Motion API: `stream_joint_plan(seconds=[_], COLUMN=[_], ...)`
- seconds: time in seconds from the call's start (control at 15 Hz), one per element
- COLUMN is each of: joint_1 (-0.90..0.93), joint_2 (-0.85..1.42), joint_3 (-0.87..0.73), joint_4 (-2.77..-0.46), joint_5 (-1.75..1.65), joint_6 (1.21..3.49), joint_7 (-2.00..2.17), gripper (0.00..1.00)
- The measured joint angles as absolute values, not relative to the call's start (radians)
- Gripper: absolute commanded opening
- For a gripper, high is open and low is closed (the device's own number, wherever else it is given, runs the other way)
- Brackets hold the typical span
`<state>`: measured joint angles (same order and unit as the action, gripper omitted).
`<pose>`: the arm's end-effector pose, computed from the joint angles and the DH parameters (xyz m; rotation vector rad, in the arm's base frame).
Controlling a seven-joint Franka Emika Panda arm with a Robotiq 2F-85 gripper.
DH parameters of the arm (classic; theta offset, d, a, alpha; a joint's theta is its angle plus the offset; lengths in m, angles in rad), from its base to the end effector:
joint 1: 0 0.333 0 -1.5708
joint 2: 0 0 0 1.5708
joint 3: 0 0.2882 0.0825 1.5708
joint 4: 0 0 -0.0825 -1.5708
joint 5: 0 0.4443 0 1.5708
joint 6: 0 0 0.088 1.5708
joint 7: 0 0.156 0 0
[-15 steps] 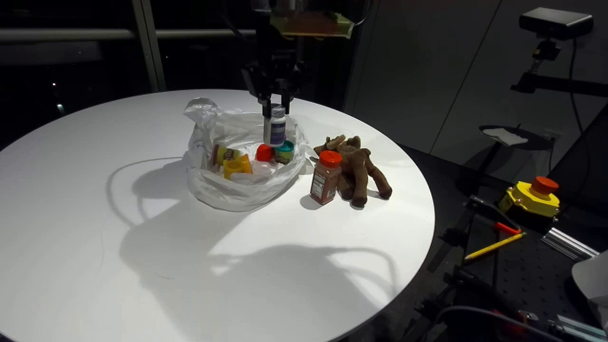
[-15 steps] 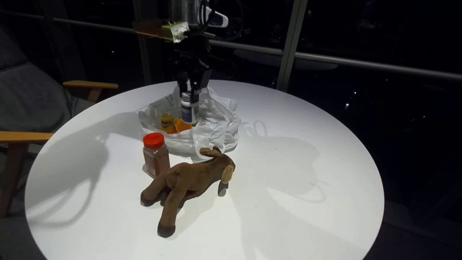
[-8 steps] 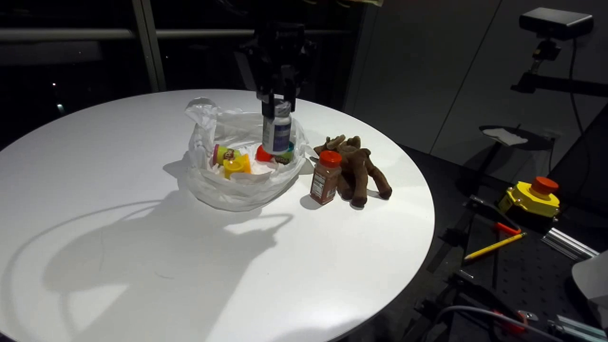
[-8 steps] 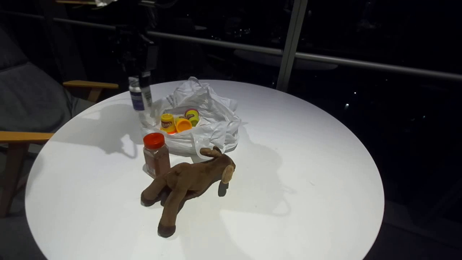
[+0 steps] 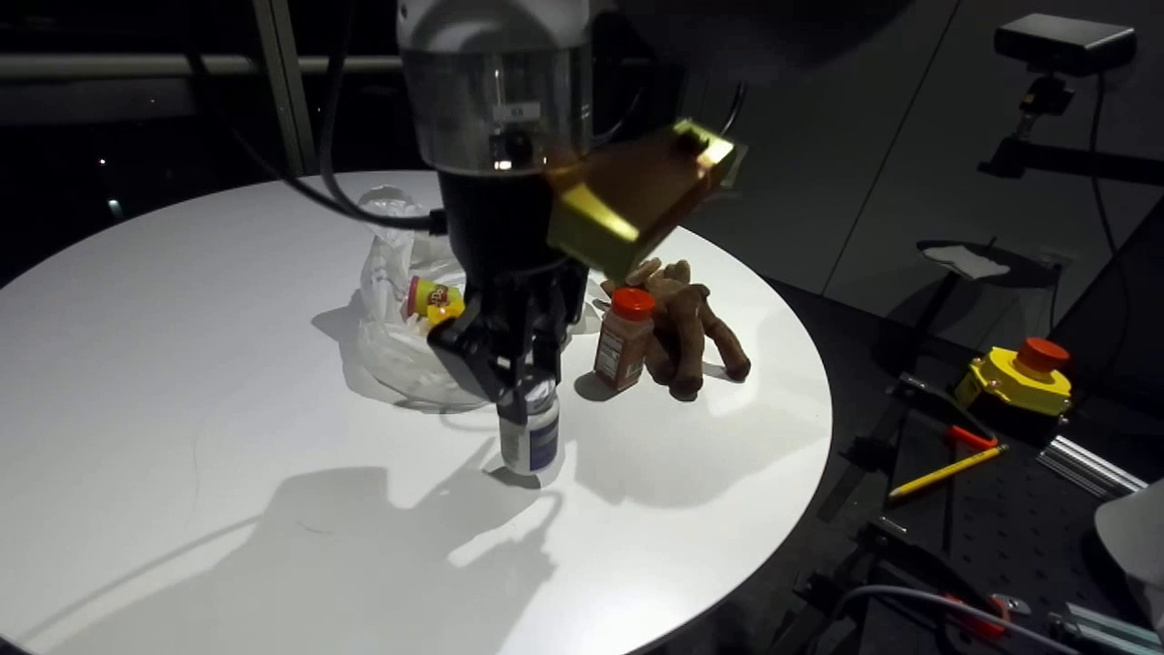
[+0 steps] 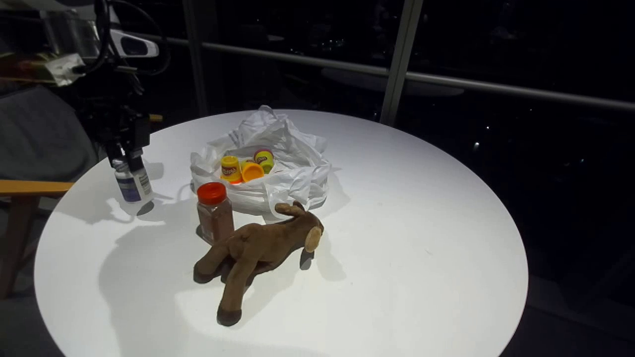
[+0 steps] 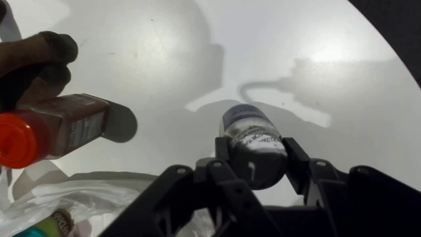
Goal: Remove the contents from the white plastic bag and put them on the table one at a time
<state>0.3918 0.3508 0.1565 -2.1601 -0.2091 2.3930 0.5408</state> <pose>0.4923 0.2987 0.1025 3.0060 0.2446 -0.0792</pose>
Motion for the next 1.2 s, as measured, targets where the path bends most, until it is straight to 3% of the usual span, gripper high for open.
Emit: stream_joint_plan(seconds=[0.33,0.4,0.53,0.73,0.8,1.2], joint_1=[0.440,0.442,0.442,0.442,0.440,0.379], joint_2=[0.412,0.412,0.414,0.412,0.408,0.379], joint_3=[0.141,0.138,0.133,0.130,0.131,0.123], joint_4=[-2.177,-2.177,-2.178,-2.175,-2.171,-2.087], joint_5=[-0.262,-0.262,-0.262,-0.260,-0.256,-0.252], joint_6=[2.546,2.558,2.574,2.579,2.576,2.415], joint_7=[0.575,0.575,0.575,0.564,0.550,0.328], gripper=[0.14,0.63,0.69,0.96,1.00,1.00])
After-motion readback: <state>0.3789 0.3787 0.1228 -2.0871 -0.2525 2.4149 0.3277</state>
